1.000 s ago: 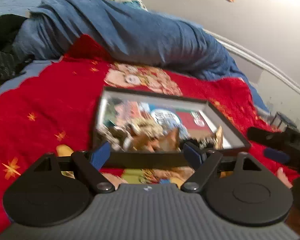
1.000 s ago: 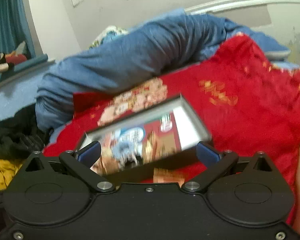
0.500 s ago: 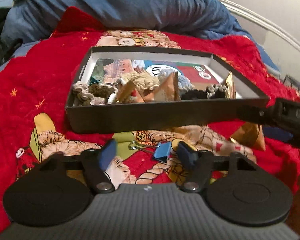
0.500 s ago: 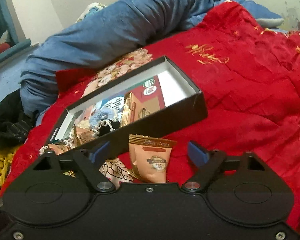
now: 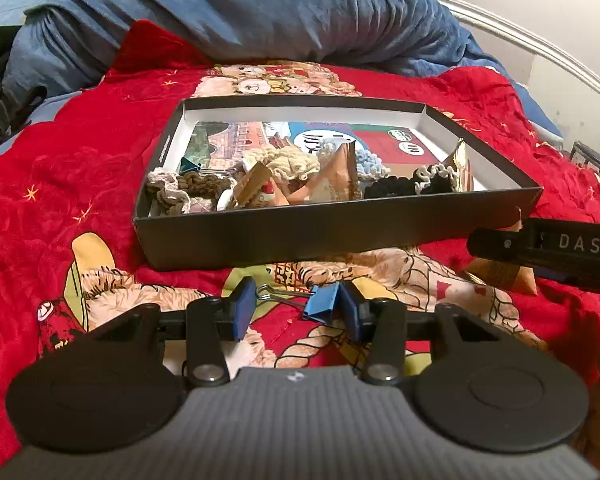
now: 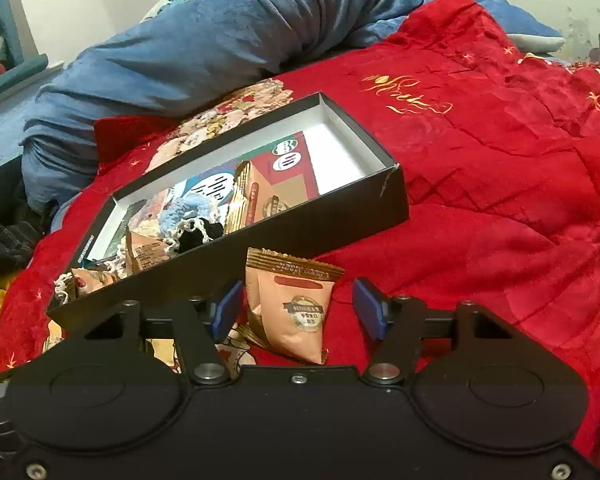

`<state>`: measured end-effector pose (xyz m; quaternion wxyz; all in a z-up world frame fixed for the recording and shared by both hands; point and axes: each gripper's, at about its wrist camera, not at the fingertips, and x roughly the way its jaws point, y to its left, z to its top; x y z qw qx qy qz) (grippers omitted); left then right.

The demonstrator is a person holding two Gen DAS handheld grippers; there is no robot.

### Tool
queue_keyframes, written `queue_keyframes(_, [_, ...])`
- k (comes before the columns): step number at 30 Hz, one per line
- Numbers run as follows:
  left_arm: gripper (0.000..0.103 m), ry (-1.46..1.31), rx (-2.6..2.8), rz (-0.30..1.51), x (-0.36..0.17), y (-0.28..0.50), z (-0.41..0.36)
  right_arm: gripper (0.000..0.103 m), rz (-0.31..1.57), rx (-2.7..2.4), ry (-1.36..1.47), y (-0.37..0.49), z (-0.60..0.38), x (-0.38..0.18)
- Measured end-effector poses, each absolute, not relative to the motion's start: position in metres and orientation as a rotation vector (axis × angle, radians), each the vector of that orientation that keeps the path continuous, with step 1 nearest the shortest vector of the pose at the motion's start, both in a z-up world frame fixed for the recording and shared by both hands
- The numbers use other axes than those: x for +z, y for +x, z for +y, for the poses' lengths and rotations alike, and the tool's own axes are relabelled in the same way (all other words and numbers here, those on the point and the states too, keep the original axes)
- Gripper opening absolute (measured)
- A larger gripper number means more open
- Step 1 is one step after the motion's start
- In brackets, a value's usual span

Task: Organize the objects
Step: 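Grasp blue binder clip with left tool while right tool grasps tan packet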

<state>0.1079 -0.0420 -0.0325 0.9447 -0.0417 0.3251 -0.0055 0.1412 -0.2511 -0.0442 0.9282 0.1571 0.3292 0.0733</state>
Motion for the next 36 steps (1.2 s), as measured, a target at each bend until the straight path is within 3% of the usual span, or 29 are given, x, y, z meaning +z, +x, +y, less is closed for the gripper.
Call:
queue_keyframes(9, [0.050, -0.064, -0.010, 0.668, -0.032, 0.110, -0.044, 0.041, 0.676, 0.131, 0.336, 0.137, -0.254, -0.043])
queue_keyframes(36, [0.049, -0.152, -0.022, 0.655, -0.012, 0.109, -0.039, 0.036, 0.627, 0.277, 0.481, 0.127, -0.265, -0.039])
